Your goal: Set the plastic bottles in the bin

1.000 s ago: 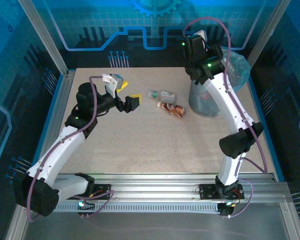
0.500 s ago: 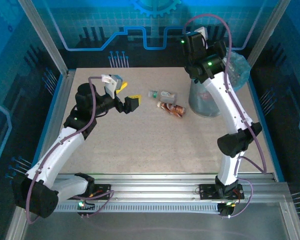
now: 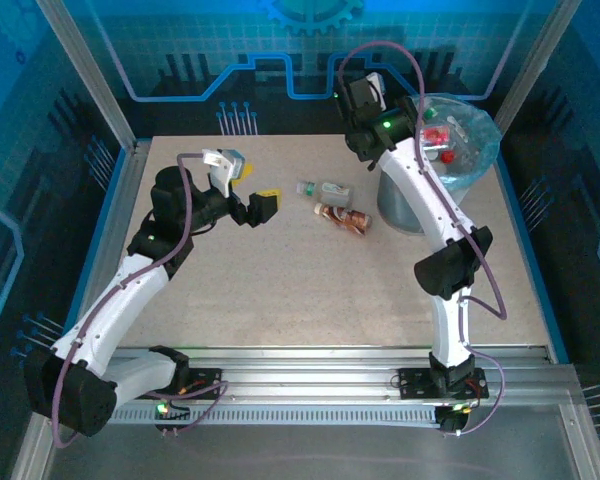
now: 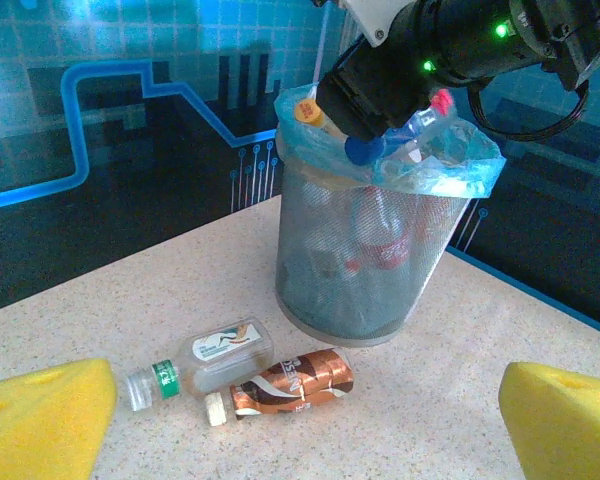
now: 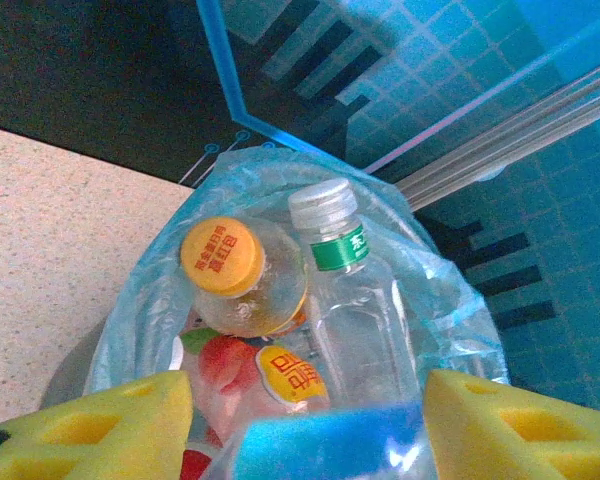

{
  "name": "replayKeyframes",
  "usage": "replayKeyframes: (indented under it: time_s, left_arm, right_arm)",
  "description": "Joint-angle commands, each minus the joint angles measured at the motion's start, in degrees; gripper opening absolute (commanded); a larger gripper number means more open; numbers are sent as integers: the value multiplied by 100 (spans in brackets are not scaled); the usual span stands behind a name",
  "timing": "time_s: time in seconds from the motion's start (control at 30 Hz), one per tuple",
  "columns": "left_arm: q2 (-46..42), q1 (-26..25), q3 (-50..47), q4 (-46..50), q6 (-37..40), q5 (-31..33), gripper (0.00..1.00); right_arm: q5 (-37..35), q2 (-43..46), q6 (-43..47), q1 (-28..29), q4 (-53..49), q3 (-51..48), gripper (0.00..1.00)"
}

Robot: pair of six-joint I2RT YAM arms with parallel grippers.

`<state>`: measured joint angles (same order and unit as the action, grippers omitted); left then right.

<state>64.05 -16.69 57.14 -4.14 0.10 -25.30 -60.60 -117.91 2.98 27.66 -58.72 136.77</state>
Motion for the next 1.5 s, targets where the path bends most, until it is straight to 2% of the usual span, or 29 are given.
replayKeyframes:
  time_s: [0.0,0.13,0.43,0.63,0.97,1.07,1.2,1.47]
  left_arm:
    - [-42,-37,-94,-60,11,56,99]
    - [57,-32,-80,-43,-10,51,99]
    - [162,-26,-54,97,125,205,99]
    - [247,-27,-45,113,111,195,99]
    - [264,-28,-41,140,114,219,99]
    - [259,-24,-37,141,111,217,99]
    - [240,-25,-37,142,98,210,99]
    - [213,-27,-37,141,96,206,99]
  right_arm:
    - [301,-105,-360,-447,-80,174,64]
    - [576,-153,-424,-757,69,184,64]
    - [2042,-212,-1337,-1431,-141,-133,62]
    - [3022,66,-1898,-1669,92,-942,62]
    - [4540,673,-2756,-2158,1058,-2576,65]
    - [4744,734,-2899,-2231,1242,-2856,66]
    - [4666,763,-2939,-2241,1275,-2989,67]
    - [4537,856,-2988,-2144,996,-2696,72]
